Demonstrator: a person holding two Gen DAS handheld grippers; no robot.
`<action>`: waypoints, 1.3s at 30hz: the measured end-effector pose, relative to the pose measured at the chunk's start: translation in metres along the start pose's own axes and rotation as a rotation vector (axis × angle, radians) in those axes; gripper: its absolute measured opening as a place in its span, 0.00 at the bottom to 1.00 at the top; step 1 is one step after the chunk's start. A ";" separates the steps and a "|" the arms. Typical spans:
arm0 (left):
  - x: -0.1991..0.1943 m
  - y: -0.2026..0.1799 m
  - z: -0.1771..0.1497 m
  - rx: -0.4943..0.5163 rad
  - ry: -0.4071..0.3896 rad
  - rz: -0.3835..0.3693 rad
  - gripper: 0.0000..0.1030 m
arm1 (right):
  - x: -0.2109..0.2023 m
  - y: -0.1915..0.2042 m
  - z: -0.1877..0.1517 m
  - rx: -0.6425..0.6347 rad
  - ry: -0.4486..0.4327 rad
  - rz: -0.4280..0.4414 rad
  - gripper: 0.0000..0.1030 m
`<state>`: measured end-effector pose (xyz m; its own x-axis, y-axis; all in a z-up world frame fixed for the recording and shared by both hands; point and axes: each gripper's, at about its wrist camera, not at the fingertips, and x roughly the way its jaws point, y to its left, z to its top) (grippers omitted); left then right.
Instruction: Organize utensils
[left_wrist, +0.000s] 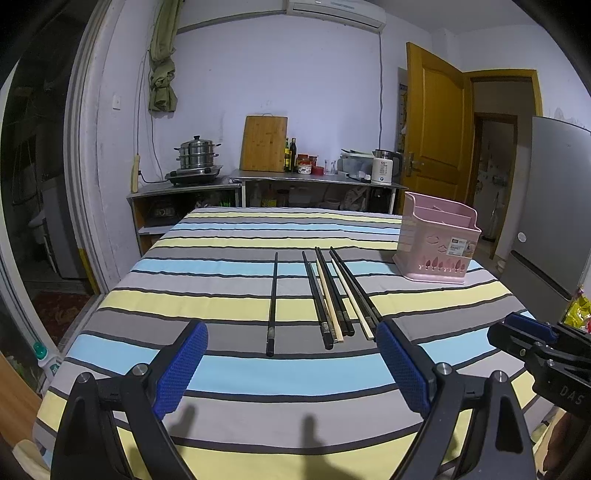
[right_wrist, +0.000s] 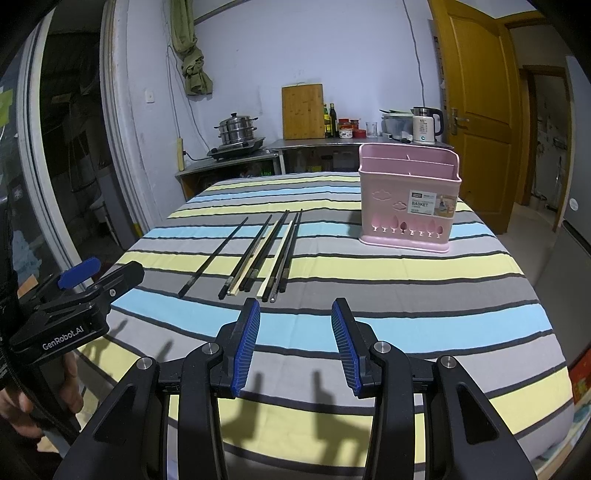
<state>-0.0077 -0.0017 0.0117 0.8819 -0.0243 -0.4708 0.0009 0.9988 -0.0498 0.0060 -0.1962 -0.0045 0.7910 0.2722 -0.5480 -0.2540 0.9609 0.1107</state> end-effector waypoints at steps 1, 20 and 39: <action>-0.001 -0.002 0.000 0.001 0.000 -0.001 0.90 | 0.000 0.000 0.000 0.000 0.000 0.000 0.40; 0.000 -0.006 -0.002 0.001 0.002 -0.003 0.90 | -0.001 0.000 0.000 0.000 0.001 0.000 0.40; -0.001 -0.005 -0.005 0.000 0.004 -0.007 0.90 | 0.000 0.001 -0.001 -0.001 0.002 0.001 0.40</action>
<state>-0.0111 -0.0072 0.0083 0.8798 -0.0319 -0.4743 0.0075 0.9985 -0.0533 0.0052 -0.1952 -0.0049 0.7894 0.2730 -0.5499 -0.2550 0.9606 0.1107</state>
